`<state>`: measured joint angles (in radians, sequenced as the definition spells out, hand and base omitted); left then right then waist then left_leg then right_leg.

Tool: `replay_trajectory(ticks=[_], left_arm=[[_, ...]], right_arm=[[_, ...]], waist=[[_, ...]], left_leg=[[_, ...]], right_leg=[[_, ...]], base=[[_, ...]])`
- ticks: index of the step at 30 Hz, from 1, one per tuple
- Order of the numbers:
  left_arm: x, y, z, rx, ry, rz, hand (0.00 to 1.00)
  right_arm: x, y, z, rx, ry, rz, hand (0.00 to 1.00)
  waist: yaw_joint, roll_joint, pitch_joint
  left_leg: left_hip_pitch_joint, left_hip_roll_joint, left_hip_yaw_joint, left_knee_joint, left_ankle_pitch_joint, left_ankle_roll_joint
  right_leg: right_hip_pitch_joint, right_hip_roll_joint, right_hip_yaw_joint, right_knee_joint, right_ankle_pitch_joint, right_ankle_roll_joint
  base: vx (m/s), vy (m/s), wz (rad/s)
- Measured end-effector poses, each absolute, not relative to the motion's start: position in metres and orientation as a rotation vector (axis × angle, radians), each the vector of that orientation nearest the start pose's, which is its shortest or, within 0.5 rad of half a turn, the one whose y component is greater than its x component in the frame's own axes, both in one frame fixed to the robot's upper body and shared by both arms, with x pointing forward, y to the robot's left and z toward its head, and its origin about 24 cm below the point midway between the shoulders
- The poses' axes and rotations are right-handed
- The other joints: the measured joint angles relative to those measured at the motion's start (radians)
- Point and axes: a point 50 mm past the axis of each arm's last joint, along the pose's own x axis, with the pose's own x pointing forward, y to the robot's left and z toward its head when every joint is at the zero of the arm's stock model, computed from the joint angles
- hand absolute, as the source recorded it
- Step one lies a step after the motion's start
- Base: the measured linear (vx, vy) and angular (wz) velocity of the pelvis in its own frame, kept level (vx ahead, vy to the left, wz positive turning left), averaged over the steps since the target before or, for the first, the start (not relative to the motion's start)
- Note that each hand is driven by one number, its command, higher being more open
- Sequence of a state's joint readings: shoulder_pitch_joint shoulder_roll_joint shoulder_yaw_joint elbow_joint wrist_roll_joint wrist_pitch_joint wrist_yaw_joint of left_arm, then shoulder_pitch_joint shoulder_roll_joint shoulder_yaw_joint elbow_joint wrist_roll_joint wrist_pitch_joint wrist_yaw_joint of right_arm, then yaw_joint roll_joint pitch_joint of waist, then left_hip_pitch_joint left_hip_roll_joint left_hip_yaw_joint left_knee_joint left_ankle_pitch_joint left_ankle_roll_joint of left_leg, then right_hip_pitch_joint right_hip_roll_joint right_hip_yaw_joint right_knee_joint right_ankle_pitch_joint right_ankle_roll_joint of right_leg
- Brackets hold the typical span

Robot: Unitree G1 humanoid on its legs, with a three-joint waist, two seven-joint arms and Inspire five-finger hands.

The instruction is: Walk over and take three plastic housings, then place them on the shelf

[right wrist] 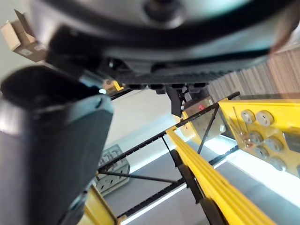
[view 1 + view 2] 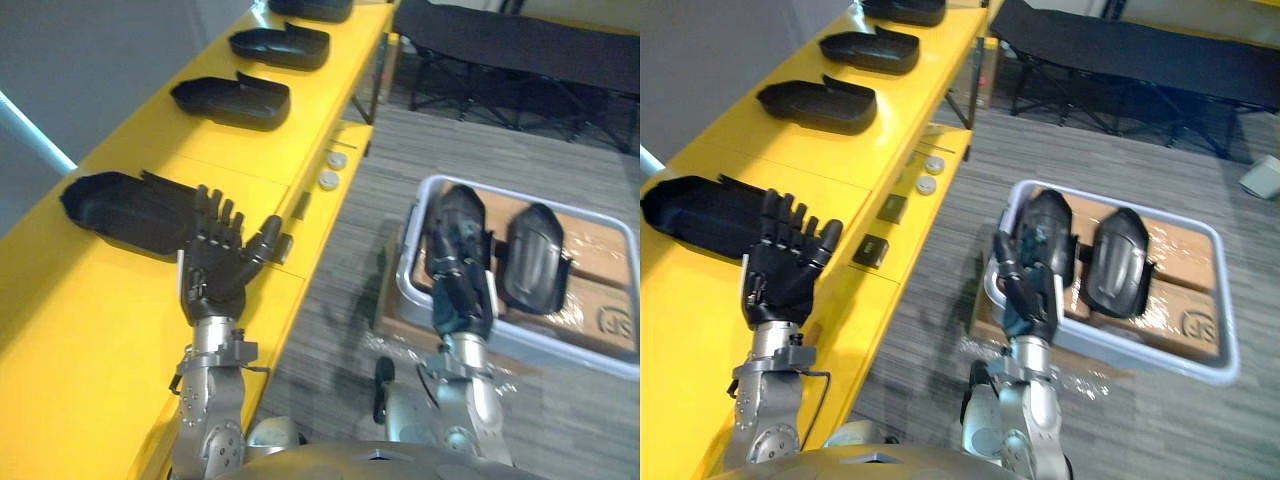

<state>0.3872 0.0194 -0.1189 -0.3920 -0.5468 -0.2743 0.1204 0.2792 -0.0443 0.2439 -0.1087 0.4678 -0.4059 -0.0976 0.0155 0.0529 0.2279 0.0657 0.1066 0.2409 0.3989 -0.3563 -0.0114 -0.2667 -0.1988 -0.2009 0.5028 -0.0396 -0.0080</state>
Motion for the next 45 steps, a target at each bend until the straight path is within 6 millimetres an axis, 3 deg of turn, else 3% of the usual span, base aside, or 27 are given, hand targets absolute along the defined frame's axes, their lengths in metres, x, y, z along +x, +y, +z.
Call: replay_trajectory(ticks=[1,2,4,6,7,8,9,10,11,12,13,14,16,17,20,21,24,25,31,35,36,37,39,40,42,43,45], left_arm=[[0.175,0.166,0.072,-0.562,-0.246,0.184,1.0],[0.175,0.167,0.073,-0.561,-0.253,0.189,1.0],[0.175,0.169,0.072,-0.594,-0.257,0.196,1.0],[0.174,0.172,0.07,-0.635,-0.242,0.207,1.0],[0.173,0.174,0.067,-0.661,-0.227,0.222,1.0],[0.172,0.175,0.066,-0.666,-0.223,0.233,1.0],[0.172,0.177,0.064,-0.691,-0.221,0.252,1.0],[0.173,0.176,0.063,-0.707,-0.217,0.258,1.0],[0.176,0.165,0.054,-0.766,-0.177,0.259,1.0],[0.176,0.16,0.051,-0.787,-0.161,0.252,1.0],[0.175,0.152,0.047,-0.813,-0.132,0.235,1.0],[0.175,0.148,0.046,-0.819,-0.124,0.22,1.0],[0.173,0.141,0.047,-0.827,-0.121,0.167,1.0],[0.171,0.141,0.047,-0.827,-0.121,0.165,1.0],[0.168,0.147,0.047,-0.817,-0.135,0.18,1.0],[0.168,0.149,0.047,-0.813,-0.141,0.182,1.0],[0.166,0.156,0.048,-0.79,-0.166,0.165,1.0],[0.166,0.157,0.048,-0.783,-0.167,0.166,1.0],[0.168,0.163,0.051,-0.706,-0.177,0.17,1.0],[0.167,0.181,0.065,-0.677,-0.251,0.216,1.0],[0.167,0.184,0.069,-0.67,-0.273,0.217,1.0],[0.168,0.186,0.07,-0.665,-0.284,0.219,1.0],[0.166,0.19,0.07,-0.656,-0.285,0.221,1.0],[0.164,0.194,0.069,-0.642,-0.28,0.234,1.0],[0.162,0.2,0.067,-0.654,-0.272,0.248,1.0],[0.162,0.201,0.064,-0.649,-0.261,0.254,1.0],[0.162,0.198,0.052,-0.667,-0.207,0.284,1.0]], right_arm=[[0.2,-0.119,0.04,0.457,-0.165,-0.006,1.0],[0.206,-0.108,0.041,0.438,-0.156,0.025,1.0],[0.212,-0.083,0.041,0.416,-0.121,0.107,1.0],[0.213,-0.072,0.043,0.363,-0.118,0.162,1.0],[0.211,-0.071,0.04,0.326,-0.098,0.175,1.0],[0.21,-0.071,0.038,0.307,-0.088,0.182,1.0],[0.208,-0.075,0.034,0.275,-0.064,0.188,1.0],[0.209,-0.079,0.032,0.255,-0.059,0.186,1.0],[0.207,-0.101,0.023,0.176,-0.022,0.144,1.0],[0.205,-0.11,0.019,0.153,-0.006,0.116,1.0],[0.2,-0.129,0.015,0.12,0.014,0.049,1.0],[0.199,-0.138,0.014,0.106,0.014,0.018,1.0],[0.196,-0.165,0.022,0.061,-0.021,-0.075,1.0],[0.197,-0.173,0.028,0.043,-0.049,-0.095,1.0],[0.197,-0.173,0.033,0.056,-0.089,-0.109,1.0],[0.197,-0.172,0.032,0.06,-0.088,-0.111,1.0],[0.198,-0.166,0.033,0.086,-0.103,-0.119,1.0],[0.199,-0.164,0.035,0.103,-0.115,-0.136,1.0],[0.191,-0.158,0.028,0.182,-0.088,-0.229,1.0],[0.186,-0.158,0.022,0.183,-0.062,-0.253,1.0],[0.186,-0.158,0.022,0.182,-0.06,-0.253,1.0],[0.186,-0.158,0.021,0.177,-0.054,-0.251,1.0],[0.187,-0.157,0.021,0.174,-0.043,-0.241,1.0],[0.187,-0.155,0.02,0.176,-0.035,-0.224,1.0],[0.188,-0.152,0.019,0.18,-0.025,-0.194,1.0],[0.189,-0.152,0.02,0.178,-0.026,-0.179,1.0],[0.193,-0.157,0.023,0.153,-0.043,-0.166,1.0]], waist=[[0.007,0.018,0.001],[0.016,0.016,0.0],[0.052,0.013,-0.003],[0.065,0.004,-0.006],[0.061,0.003,-0.006],[0.058,-0.009,-0.011],[0.039,-0.028,-0.023],[0.028,-0.022,-0.022],[-0.015,0.011,-0.017],[-0.022,0.01,-0.016],[-0.021,0.008,-0.015],[-0.019,0.007,-0.015],[-0.019,0.014,-0.019],[-0.018,0.026,-0.027],[-0.001,0.047,-0.04],[0.01,0.046,-0.04],[0.037,0.044,-0.048],[0.043,0.03,-0.046],[0.036,-0.012,-0.039],[0.034,-0.02,-0.039],[0.032,-0.013,-0.039],[0.033,-0.01,-0.038],[0.036,-0.003,-0.041],[0.037,-0.003,-0.042],[0.039,-0.041,-0.062],[0.04,-0.065,-0.072],[0.028,-0.043,-0.067]], left_leg=[[-0.02,0.031,0.0,0.034,0.0,-0.001],[-0.029,0.047,0.0,0.042,0.003,-0.008],[-0.066,0.086,0.001,0.059,0.017,-0.049],[-0.099,0.127,0.001,0.078,0.035,-0.088],[-0.104,0.155,0.001,0.074,0.053,-0.12],[-0.105,0.168,0.001,0.066,0.063,-0.136],[-0.125,0.196,-0.014,0.061,0.094,-0.176],[-0.139,0.207,-0.03,0.063,0.112,-0.177],[-0.201,0.247,-0.09,0.073,0.217,-0.087],[-0.212,0.256,-0.085,0.067,0.268,-0.055],[-0.217,0.266,-0.078,0.04,0.364,-0.057],[-0.213,0.262,-0.078,0.024,0.378,-0.073],[-0.208,0.171,-0.083,0.019,0.343,-0.084],[-0.196,0.112,-0.082,0.02,0.279,-0.077],[-0.175,0.024,-0.103,-0.005,0.164,-0.065],[-0.162,0.011,-0.118,-0.031,0.161,-0.062],[-0.09,0.002,-0.135,-0.169,0.161,-0.052],[-0.094,-0.004,-0.13,-0.174,0.164,-0.049],[-0.093,-0.01,-0.109,-0.096,0.123,-0.038],[-0.104,-0.004,-0.076,-0.052,0.089,-0.014],[-0.113,0.009,-0.07,-0.038,0.077,-0.005],[-0.113,0.019,-0.066,-0.035,0.077,-0.005],[-0.111,0.049,-0.058,-0.02,0.07,-0.032],[-0.109,0.066,-0.052,-0.007,0.061,-0.05],[-0.103,0.08,-0.05,0.006,0.048,-0.083],[-0.095,0.087,-0.049,0.017,0.037,-0.107],[-0.102,0.132,-0.065,0.081,0.032,-0.135]], right_leg=[[0.032,-0.054,-0.041,0.107,-0.056,-0.009],[0.061,-0.095,-0.045,0.149,-0.08,-0.006],[0.116,-0.177,-0.035,0.149,-0.087,0.002],[0.153,-0.199,-0.016,0.072,-0.057,0.077],[0.192,-0.187,-0.016,-0.022,-0.054,0.189],[0.21,-0.175,-0.021,-0.074,-0.045,0.213],[0.242,-0.143,-0.055,-0.143,-0.115,0.254],[0.242,-0.124,-0.072,-0.149,-0.144,0.244],[0.244,-0.065,-0.118,-0.161,-0.146,0.198],[0.248,-0.051,-0.126,-0.177,-0.142,0.18],[0.256,-0.032,-0.126,-0.217,-0.128,0.146],[0.255,-0.022,-0.123,-0.236,-0.119,0.129],[0.244,0.005,-0.094,-0.307,-0.082,0.088],[0.244,0.027,-0.069,-0.343,-0.061,0.074],[0.245,0.087,-0.029,-0.372,-0.037,0.047],[0.245,0.096,-0.017,-0.371,-0.035,0.043],[0.226,0.117,0.012,-0.361,-0.033,0.044],[0.214,0.118,0.016,-0.358,-0.029,0.049],[0.206,0.098,0.037,-0.297,-0.028,0.052],[0.214,0.086,0.066,-0.347,0.006,0.086],[0.203,0.088,0.074,-0.331,0.01,0.081],[0.18,0.08,0.07,-0.285,-0.016,0.046],[0.142,0.048,0.064,-0.206,-0.028,0.034],[0.145,0.026,0.041,-0.206,-0.01,0.063],[0.153,-0.002,0.008,-0.235,0.017,0.105],[0.176,-0.007,-0.014,-0.251,-0.009,0.132],[0.2,0.024,-0.049,-0.222,-0.07,0.122]], base=[[-0.19,-0.07,-0.31],[-0.14,-0.138,-0.27],[-0.12,-0.296,-0.36],[-0.09,-0.379,-0.32],[-0.06,-0.384,-0.26],[-0.09,-0.676,-0.28],[-0.07,-0.603,-0.13],[-0.1,-0.703,0.26],[-0.1,-0.524,0.36],[-0.13,-0.572,0.29],[-0.1,-0.433,-0.14],[-0.07,-0.297,-0.33],[-0.06,-0.266,-0.6],[-0.05,-0.257,-0.65],[0.0,-0.137,-0.52],[0.0,-0.052,-0.51],[-0.01,-0.014,-0.34],[-0.05,0.016,-0.16],[-0.06,0.078,-0.13],[-0.09,0.122,-0.24],[-0.08,0.113,-0.18],[-0.06,0.113,-0.1],[-0.03,0.048,-0.15],[0.01,-0.074,-0.19],[0.1,-0.215,-0.16],[0.2,-0.33,-0.12],[0.17,-0.268,0.1]])
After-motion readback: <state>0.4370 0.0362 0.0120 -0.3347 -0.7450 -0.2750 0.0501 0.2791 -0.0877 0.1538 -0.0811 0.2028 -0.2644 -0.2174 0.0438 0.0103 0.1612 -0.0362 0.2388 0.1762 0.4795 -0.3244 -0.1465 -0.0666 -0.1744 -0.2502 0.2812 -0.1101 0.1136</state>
